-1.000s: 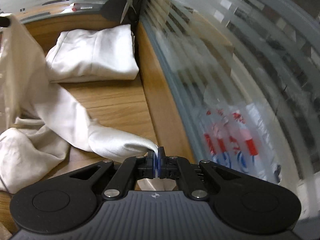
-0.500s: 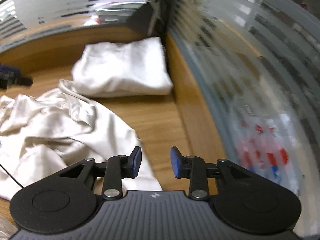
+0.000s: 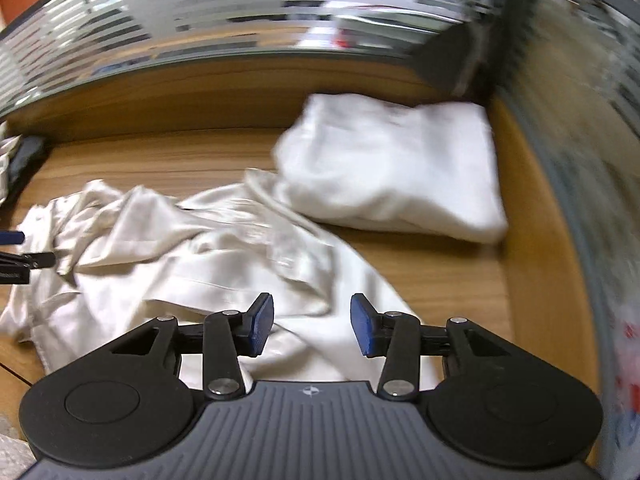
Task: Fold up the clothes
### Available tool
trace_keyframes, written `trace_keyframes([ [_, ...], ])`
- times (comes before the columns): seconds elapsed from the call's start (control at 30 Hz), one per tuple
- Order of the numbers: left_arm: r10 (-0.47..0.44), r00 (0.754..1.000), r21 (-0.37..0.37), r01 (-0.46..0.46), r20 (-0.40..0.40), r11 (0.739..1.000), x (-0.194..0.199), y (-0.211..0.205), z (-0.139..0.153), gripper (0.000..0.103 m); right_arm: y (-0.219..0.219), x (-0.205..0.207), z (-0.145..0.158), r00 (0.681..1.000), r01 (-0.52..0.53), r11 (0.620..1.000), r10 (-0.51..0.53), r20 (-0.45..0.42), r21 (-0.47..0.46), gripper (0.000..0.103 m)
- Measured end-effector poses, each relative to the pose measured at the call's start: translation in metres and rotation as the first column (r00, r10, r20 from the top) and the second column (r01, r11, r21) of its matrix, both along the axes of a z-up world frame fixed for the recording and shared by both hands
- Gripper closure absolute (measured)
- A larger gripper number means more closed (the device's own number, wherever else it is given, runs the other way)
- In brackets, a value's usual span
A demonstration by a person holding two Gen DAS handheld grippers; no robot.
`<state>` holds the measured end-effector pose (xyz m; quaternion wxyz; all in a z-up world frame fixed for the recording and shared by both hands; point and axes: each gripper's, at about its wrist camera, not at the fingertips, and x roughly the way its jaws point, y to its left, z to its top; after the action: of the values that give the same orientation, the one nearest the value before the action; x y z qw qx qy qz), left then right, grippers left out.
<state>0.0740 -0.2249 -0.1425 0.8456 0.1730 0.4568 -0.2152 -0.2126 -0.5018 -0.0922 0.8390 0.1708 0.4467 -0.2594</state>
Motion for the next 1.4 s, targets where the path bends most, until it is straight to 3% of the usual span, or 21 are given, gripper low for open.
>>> trace_keyframes([
  [0.23, 0.08, 0.997, 0.045, -0.08, 0.0, 0.996, 0.01, 0.019, -0.025, 0.023, 0.028, 0.058, -0.007, 0.99, -0.14, 0.989, 0.139, 0.027, 0.039, 0.051],
  [0.3, 0.104, 0.995, 0.049, -0.104, -0.008, 0.993, 0.013, 0.025, -0.029, 0.031, 0.037, 0.071, -0.008, 0.984, -0.175, 0.984, 0.174, 0.028, 0.04, 0.051],
  [0.33, 0.112, 0.994, 0.047, -0.111, -0.02, 0.993, 0.015, 0.027, -0.032, 0.044, 0.041, 0.076, -0.008, 0.982, -0.19, 0.981, 0.189, 0.029, 0.04, 0.051],
  [0.37, 0.118, 0.992, 0.036, -0.117, -0.038, 0.992, 0.017, 0.029, -0.033, 0.066, 0.045, 0.08, -0.009, 0.979, -0.203, 0.978, 0.202, 0.029, 0.041, 0.05],
  [0.47, 0.136, 0.989, 0.001, -0.137, -0.06, 0.991, 0.015, 0.041, -0.029, 0.094, 0.055, 0.089, -0.011, 0.973, -0.229, 0.972, 0.228, 0.027, 0.046, 0.05],
  [0.67, 0.165, 0.984, -0.067, -0.17, -0.07, 0.983, -0.013, 0.088, -0.003, 0.098, 0.07, 0.093, -0.014, 0.96, -0.28, 0.958, 0.279, 0.016, 0.068, 0.05],
  [0.9, 0.123, 0.986, -0.074, -0.132, -0.11, 0.989, -0.083, 0.142, 0.002, 0.098, 0.102, 0.106, -0.013, 0.928, -0.372, 0.924, 0.373, 0.004, 0.092, 0.05],
  [1.17, 0.094, 0.967, -0.101, -0.121, -0.236, 0.988, -0.154, 0.183, -0.01, 0.097, 0.158, 0.142, -0.027, 0.853, -0.517, 0.842, 0.522, 0.007, 0.153, 0.05],
  [1.3, 0.094, 0.963, -0.091, -0.12, -0.252, 0.989, -0.185, 0.198, -0.007, 0.095, 0.193, 0.165, -0.036, 0.785, -0.611, 0.769, 0.619, 0.021, 0.19, 0.05],
  [1.4, 0.161, 0.953, -0.105, -0.193, -0.256, 0.976, -0.203, 0.216, 0.003, 0.091, 0.216, 0.18, -0.044, 0.739, -0.662, 0.719, 0.673, 0.028, 0.213, 0.05],
])
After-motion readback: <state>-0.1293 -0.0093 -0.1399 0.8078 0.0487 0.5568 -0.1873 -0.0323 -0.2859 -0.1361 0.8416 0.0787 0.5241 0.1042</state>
